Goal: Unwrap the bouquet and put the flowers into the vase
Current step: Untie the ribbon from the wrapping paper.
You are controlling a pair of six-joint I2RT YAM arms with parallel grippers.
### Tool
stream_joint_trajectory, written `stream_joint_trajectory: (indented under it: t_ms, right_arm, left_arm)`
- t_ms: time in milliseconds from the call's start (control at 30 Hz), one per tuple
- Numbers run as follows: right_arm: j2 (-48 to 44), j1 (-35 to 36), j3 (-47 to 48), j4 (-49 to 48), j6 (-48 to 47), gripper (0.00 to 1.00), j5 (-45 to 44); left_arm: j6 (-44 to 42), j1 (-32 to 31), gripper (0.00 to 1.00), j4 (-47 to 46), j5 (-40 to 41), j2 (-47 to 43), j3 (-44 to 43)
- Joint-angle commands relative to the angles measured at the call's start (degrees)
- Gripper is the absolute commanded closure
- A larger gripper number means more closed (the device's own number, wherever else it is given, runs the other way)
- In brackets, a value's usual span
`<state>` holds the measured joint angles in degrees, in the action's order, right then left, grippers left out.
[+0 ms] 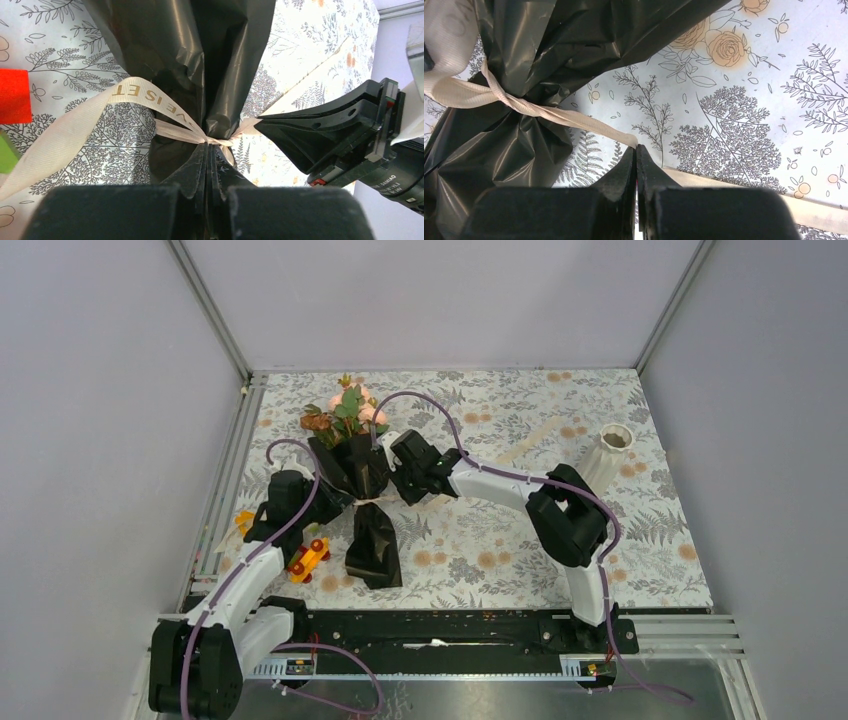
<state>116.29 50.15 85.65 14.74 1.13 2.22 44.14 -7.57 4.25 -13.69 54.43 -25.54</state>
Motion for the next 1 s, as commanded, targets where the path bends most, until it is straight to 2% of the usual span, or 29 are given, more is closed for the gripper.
stream_joint_trajectory:
  t_ms: [0, 200, 367, 467, 567, 700, 833, 967]
  right_arm:
    - [-2.75, 0.1, -1.46, 0.68, -0.19, 1.0, -3.84]
    - [-2.42, 0.14, -2.97, -0.35, 1.25, 1.0, -2.78]
    - [-2.97, 0.15, -2.88, -0.5, 1.83, 1.0, -2.35]
    - [-4.11, 0.11, -2.19, 0.4, 1.57, 0.87, -0.44]
    - [-6.23, 0.08, -1.78, 1.31, 1.71, 0.69, -0.44]
    - [-10.47, 0.12, -2.58, 1.87, 1.94, 0.52, -0.77]
    - [-14.89, 0.12, -4.16, 1.85, 2.81, 0.45, 1.43]
    - [-17.81, 0.12, -5.8, 0.66, 5.66, 0.44, 6.43]
  left_arm:
    - [-0.62, 0.02, 1.0, -0.61, 2.14, -0.72, 1.65]
    - [0.89, 0.01, 1.0, -1.02, 2.78, -0.72, 4.35]
    - [0.38, 0.01, 0.95, -0.14, 3.41, -1.18, 4.36]
    - [-1.22, 0.01, 0.81, 2.17, 4.27, -2.45, 2.66]
    - [-4.5, 0.06, 0.58, 6.14, 5.92, -4.24, -0.56]
    - [-9.79, 0.1, 0.4, 13.05, 9.98, -6.91, -5.97]
    - [-15.69, 0.1, 0.26, 17.55, 9.79, -8.62, -11.3]
    - [-25.65, 0.08, 0.22, 20.16, -1.92, -5.36, -18.51]
